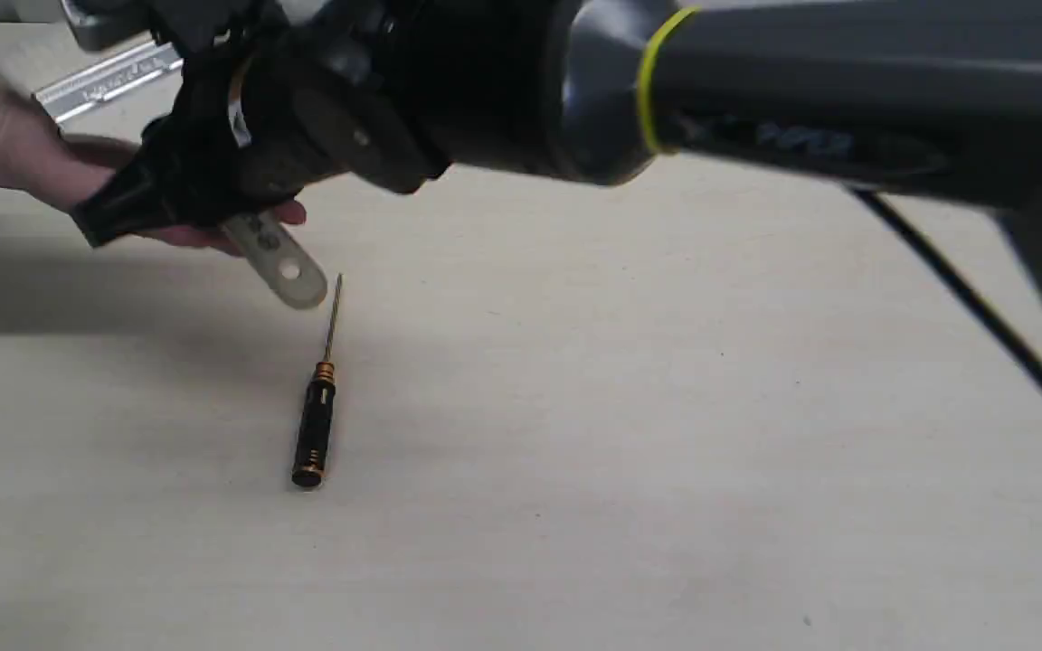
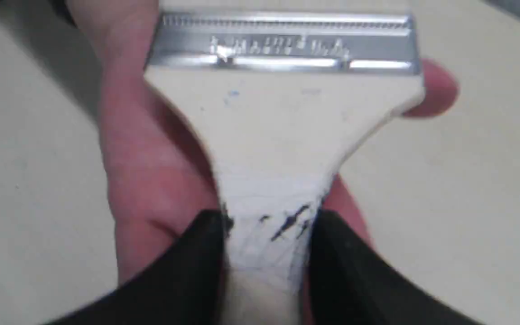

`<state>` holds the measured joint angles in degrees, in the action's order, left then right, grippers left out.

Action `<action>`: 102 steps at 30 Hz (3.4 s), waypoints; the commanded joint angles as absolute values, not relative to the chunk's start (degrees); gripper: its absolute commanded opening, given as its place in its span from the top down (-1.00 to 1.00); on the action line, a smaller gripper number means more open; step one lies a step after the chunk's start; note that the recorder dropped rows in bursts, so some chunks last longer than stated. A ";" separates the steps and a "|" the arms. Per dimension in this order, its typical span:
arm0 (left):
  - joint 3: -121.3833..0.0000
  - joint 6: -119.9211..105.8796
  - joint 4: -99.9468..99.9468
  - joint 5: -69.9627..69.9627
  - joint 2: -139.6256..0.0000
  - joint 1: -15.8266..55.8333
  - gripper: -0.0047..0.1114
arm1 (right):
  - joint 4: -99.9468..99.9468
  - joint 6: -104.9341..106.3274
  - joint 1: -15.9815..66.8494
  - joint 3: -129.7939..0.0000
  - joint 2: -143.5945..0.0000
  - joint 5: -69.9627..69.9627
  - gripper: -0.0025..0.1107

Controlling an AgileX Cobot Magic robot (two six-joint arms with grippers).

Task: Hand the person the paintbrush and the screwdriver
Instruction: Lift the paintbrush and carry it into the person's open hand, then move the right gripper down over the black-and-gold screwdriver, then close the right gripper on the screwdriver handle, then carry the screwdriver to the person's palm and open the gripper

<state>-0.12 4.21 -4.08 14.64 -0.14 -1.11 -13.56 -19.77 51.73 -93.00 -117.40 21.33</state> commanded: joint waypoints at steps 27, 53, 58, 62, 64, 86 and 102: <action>0.00 4.32 -3.88 14.34 0.00 -0.64 0.92 | -3.70 -19.29 52.15 -119.59 -115.60 69.96 0.14; 0.00 4.32 -3.98 14.23 0.00 -0.64 0.92 | 2.70 -16.56 52.15 -117.13 -143.17 69.20 0.14; 0.00 4.32 -3.98 14.23 0.00 -0.64 0.92 | -2.38 -16.27 52.15 -117.13 -143.09 69.96 0.55; 0.00 4.32 -3.98 14.23 0.00 -0.64 0.92 | -6.69 -14.89 52.15 -117.28 -139.03 69.96 0.88; 0.00 4.32 -3.98 14.23 0.00 -0.64 0.92 | -6.69 -14.62 52.29 -117.28 -135.82 69.96 0.88; 0.00 4.32 -3.89 14.31 0.00 -0.64 0.92 | -9.85 -13.68 54.15 -121.95 -123.86 50.53 0.88; 0.00 4.32 -3.89 14.31 0.00 -0.64 0.92 | -12.88 -12.63 54.15 -121.95 -124.15 57.45 0.17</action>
